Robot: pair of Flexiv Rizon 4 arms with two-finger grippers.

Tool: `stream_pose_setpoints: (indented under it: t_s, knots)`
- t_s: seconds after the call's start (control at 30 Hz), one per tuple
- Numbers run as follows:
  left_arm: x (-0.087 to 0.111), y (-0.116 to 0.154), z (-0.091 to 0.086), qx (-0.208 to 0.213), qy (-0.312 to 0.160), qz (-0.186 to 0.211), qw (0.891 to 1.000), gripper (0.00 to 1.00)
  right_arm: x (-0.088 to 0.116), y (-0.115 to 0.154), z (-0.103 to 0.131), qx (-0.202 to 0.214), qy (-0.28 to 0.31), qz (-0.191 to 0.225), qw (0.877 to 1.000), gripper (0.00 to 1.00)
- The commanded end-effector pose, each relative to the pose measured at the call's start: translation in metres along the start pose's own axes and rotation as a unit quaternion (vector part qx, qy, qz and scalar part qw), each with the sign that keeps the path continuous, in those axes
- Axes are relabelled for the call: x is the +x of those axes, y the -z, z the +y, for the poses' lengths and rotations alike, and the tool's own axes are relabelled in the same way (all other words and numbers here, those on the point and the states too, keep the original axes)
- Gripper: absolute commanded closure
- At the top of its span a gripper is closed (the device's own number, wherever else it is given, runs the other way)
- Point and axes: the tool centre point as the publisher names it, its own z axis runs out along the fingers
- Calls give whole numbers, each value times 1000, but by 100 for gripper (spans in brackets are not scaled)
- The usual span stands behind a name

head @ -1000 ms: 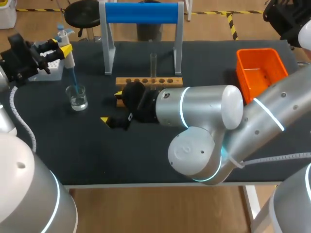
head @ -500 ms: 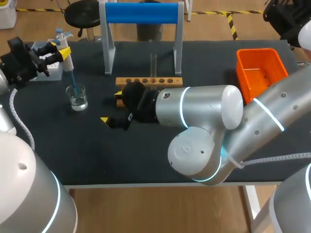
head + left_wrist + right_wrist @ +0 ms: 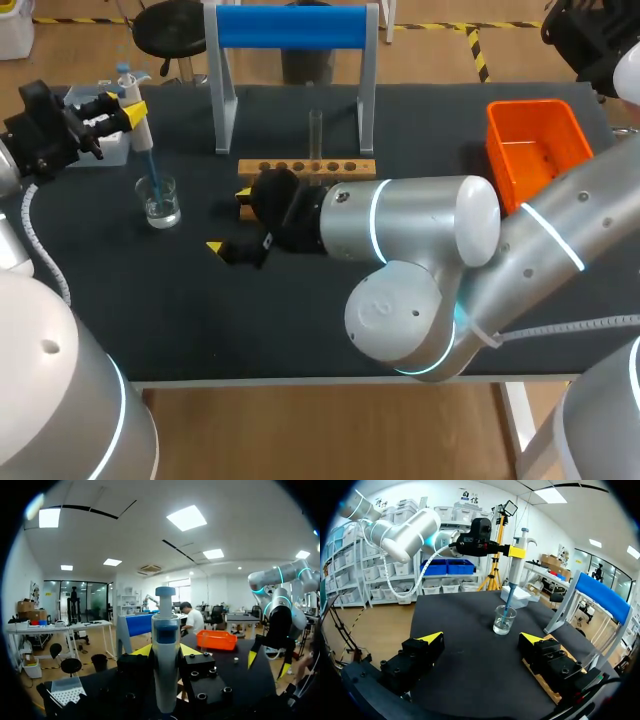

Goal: Invert the test tube, pick up the pipette, mount the tip to pipette, aspirate from beaker and dispense into the tube, eject the tip, return the pipette, and cap with the stopper.

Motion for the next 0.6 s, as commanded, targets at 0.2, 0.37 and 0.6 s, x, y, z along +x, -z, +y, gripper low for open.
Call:
stream_pose_setpoints:
  t_s: [0.2,0.37,0.6]
  knots:
    - [-2,-1,5,0,3,2,1000,100,1,2,1,3,0,-1,1000,0]
    - [-2,-1,5,0,4,1,1000,100,1,2,1,3,0,-1,1000,0]
    - [-2,-1,6,-1,5,0,1000,100,1,2,1,3,0,-1,1000,0]
